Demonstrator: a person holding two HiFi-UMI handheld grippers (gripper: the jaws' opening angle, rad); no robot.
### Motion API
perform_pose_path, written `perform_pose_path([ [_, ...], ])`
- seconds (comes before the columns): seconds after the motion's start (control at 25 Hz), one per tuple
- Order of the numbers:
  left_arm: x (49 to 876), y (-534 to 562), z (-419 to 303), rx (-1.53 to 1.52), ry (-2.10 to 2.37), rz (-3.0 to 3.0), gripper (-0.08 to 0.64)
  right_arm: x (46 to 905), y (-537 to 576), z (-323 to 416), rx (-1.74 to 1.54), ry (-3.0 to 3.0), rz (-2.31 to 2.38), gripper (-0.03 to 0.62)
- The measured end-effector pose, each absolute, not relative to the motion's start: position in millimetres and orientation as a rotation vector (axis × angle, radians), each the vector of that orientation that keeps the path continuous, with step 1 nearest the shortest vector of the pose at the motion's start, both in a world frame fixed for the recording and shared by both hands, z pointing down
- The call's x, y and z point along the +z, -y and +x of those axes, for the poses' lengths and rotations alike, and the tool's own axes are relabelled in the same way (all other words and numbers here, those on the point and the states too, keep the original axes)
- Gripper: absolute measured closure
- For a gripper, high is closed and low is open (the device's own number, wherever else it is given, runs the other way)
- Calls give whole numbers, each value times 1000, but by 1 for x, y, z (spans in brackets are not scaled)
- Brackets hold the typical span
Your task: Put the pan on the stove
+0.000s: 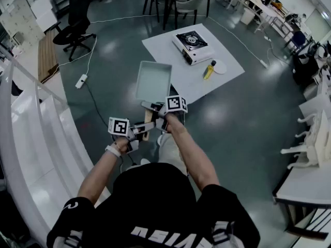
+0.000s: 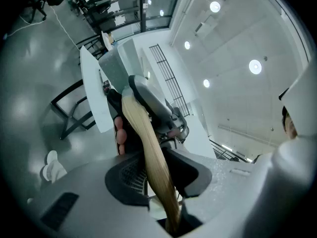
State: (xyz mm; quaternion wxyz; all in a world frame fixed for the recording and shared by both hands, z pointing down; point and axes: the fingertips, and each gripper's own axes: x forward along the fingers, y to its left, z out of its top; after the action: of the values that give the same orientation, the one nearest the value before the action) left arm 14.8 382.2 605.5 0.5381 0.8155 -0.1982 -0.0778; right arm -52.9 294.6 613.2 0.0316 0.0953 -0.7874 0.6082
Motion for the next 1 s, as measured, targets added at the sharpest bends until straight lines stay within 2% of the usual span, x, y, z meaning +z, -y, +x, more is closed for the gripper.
perform_pose_path([
  [1.0, 619, -283, 8, -178, 444, 1904, 460, 629, -194, -60, 1883, 2417, 316, 462],
])
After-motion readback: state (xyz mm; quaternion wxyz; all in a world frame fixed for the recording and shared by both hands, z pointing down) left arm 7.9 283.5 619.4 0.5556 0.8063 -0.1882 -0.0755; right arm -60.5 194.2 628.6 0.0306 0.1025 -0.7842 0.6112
